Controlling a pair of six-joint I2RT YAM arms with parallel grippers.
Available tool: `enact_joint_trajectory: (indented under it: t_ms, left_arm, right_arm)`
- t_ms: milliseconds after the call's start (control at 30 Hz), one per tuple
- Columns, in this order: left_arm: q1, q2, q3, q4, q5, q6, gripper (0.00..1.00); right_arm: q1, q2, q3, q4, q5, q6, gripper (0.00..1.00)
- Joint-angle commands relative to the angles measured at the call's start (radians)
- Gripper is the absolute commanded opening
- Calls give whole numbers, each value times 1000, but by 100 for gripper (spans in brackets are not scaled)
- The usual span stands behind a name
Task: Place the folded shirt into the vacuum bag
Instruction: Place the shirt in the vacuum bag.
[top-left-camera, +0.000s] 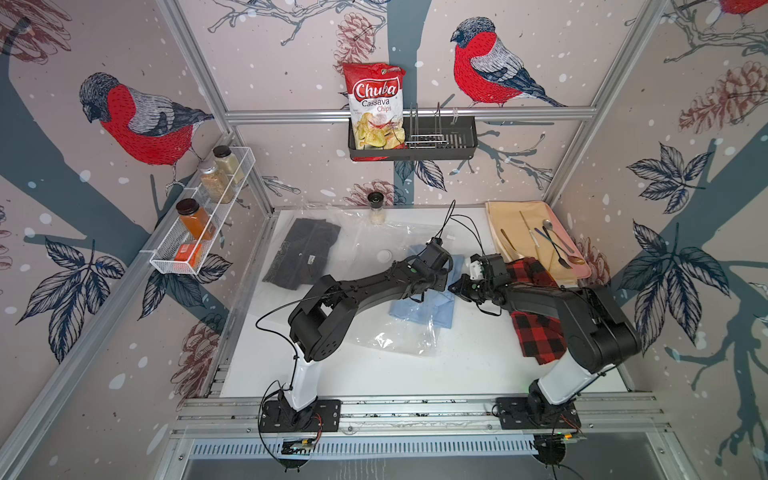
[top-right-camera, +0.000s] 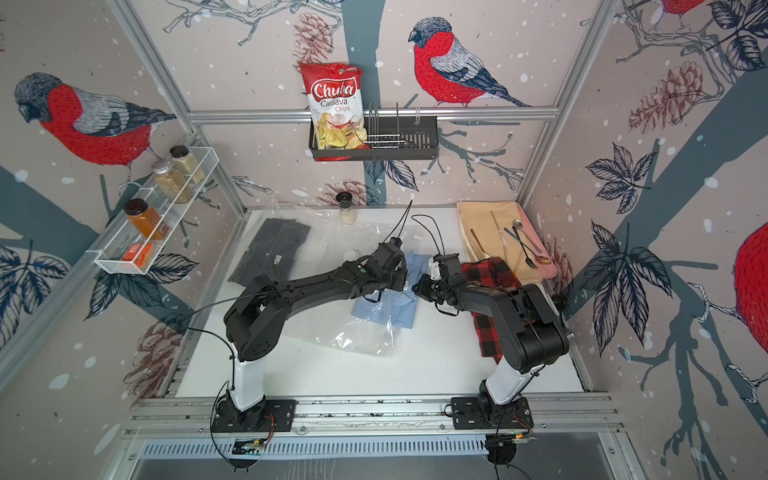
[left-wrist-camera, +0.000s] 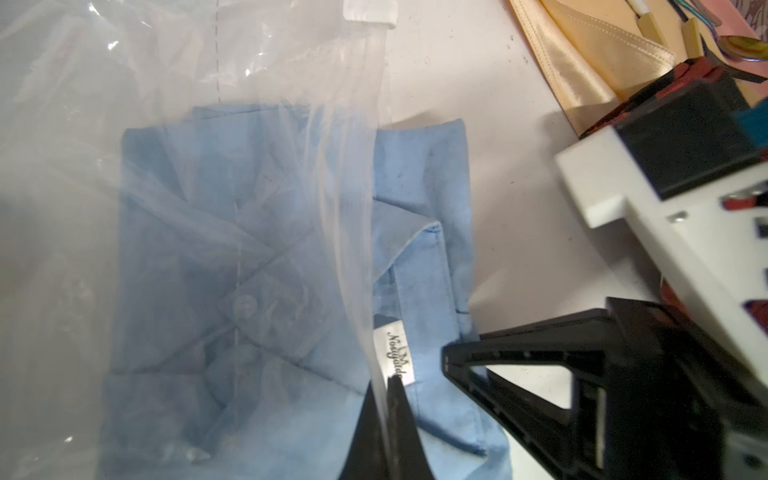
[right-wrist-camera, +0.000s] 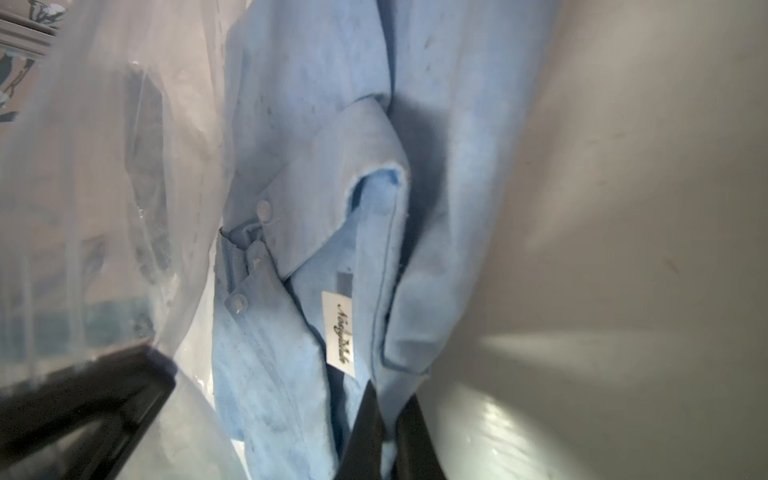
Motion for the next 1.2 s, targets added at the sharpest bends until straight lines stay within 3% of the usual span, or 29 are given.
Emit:
enact_joint_trajectory:
  t_ms: [0, 800, 1167]
  left_arm:
    - [-4, -24, -9, 21, 8, -3, 0]
    - [-6, -198, -58, 7, -19, 0, 0]
    - [-6, -232, -68, -2, -22, 1, 0]
  right_arm:
    - [21, 19, 6, 147, -40, 102, 5]
    - [195, 273, 51, 705, -24, 534, 1]
    - [283, 436, 252, 670, 36, 578, 0]
